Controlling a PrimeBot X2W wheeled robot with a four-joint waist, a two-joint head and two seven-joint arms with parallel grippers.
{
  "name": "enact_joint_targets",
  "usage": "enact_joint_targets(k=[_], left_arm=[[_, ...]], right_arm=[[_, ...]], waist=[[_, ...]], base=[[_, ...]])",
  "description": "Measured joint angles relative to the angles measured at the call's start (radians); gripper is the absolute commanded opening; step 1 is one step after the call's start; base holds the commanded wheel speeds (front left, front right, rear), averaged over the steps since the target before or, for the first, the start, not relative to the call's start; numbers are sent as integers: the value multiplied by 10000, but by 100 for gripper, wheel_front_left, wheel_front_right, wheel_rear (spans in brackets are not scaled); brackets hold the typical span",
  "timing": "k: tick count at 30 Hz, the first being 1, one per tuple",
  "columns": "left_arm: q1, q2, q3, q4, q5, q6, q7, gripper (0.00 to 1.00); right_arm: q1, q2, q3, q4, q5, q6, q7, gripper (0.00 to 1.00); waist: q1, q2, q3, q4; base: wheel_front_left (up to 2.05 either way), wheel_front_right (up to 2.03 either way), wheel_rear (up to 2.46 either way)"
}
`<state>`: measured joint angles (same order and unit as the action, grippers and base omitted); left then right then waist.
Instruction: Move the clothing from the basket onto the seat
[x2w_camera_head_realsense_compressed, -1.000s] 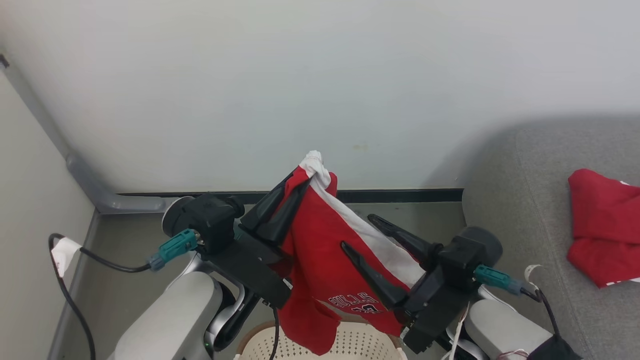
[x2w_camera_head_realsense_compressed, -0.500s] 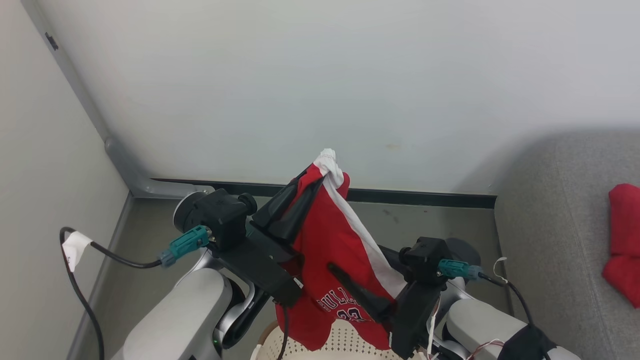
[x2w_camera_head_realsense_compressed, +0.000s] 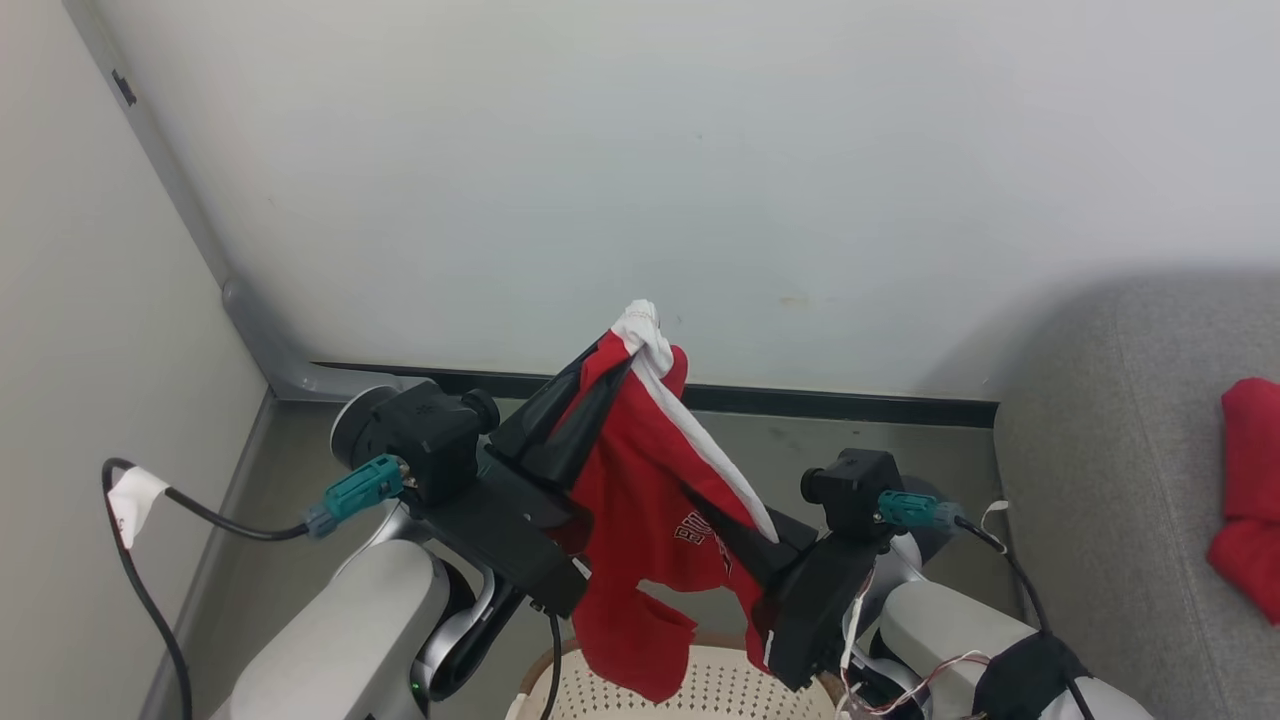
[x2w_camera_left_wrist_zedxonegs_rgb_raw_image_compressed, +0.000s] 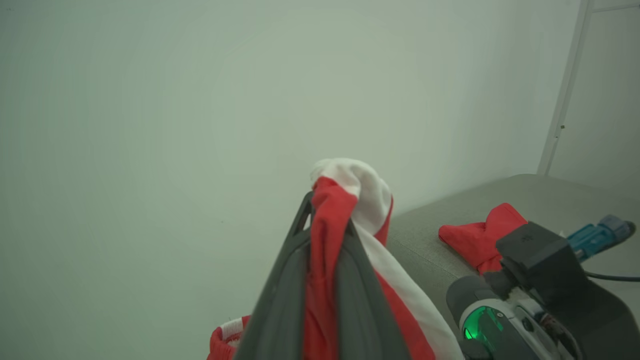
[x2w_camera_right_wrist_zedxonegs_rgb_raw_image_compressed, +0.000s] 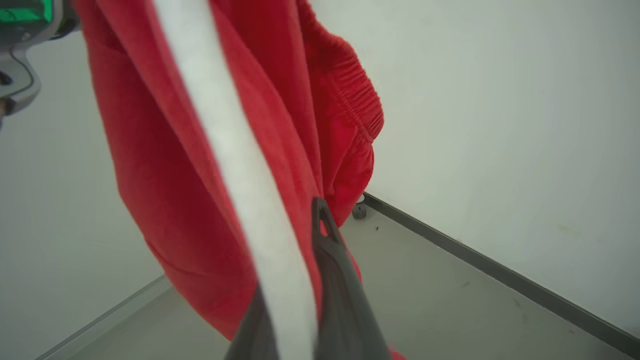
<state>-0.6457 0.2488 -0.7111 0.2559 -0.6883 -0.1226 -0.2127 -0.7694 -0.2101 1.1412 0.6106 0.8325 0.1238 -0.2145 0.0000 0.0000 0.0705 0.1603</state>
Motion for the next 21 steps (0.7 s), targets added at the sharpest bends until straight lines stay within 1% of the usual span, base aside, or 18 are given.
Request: enact_joint_targets(k=[9,16,17,18,19,20,21], left_arm=[[327,165,-2,13,2,167,12,0],[784,213,-190,-6,21,171,58,0],[834,247,-247,-12,33,169,79,4],[851,291,-311,-27,44,169,115,16],[872,328,-347,-58,46,169,130,31],[931,355,-353,-104,46,169,130,67],[1013,362,-368,-134,46,169,134,100]], right_arm=[[-36,-178,-738,136,491,0,-272,0],[66,-428,-1264,90,663,0,-347,0],[79,-454,-1342,61,665,0,-347,0],[86,-481,-1423,29,665,0,-347,0],[101,-514,-1547,-23,667,0,-347,0],[123,-566,-1741,-134,702,2,-347,0],[150,-631,-1973,-261,765,2,-347,0]], waist=[[0,0,-97,-296],[0,0,-212,-548],[0,0,-229,-593],[1,0,-243,-639],[0,0,-256,-685],[0,0,-266,-735],[0,0,-274,-785]], base=[[0,0,0],[0,0,0],[0,0,0],[0,0,0],[0,0,0],[0,0,0],[0,0,0]])
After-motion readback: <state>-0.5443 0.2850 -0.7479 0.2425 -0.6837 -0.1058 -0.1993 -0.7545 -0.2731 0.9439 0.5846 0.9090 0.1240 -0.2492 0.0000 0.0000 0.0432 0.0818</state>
